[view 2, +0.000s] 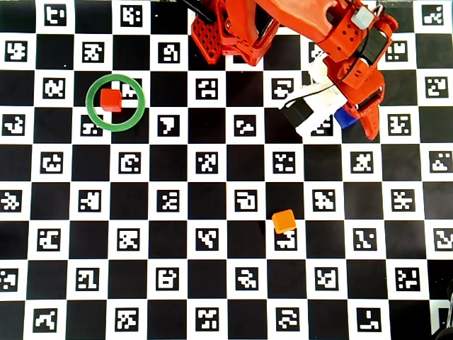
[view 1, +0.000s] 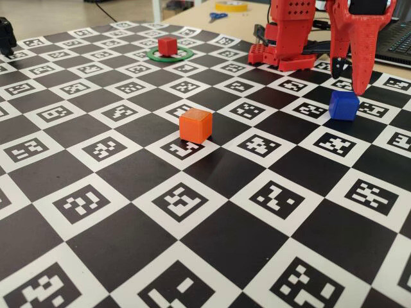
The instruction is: Grab the red cube then put it in the green circle then put the blue cube on top and finally the orange cube on top
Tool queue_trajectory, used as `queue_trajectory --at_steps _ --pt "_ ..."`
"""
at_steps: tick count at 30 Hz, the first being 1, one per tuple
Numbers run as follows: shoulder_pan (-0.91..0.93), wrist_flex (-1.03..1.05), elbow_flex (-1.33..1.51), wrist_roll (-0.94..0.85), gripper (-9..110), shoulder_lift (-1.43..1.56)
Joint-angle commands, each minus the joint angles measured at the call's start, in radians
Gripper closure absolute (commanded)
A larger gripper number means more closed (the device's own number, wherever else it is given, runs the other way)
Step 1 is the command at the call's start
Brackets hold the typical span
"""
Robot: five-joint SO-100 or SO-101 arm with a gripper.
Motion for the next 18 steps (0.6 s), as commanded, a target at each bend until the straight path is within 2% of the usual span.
queue_trajectory --at_steps 1,18 --pt "0.026 -0.026 -0.021 0.058 50 0.003" --pt "-0.052 -0.071 -0.057 0.092 53 -0.086"
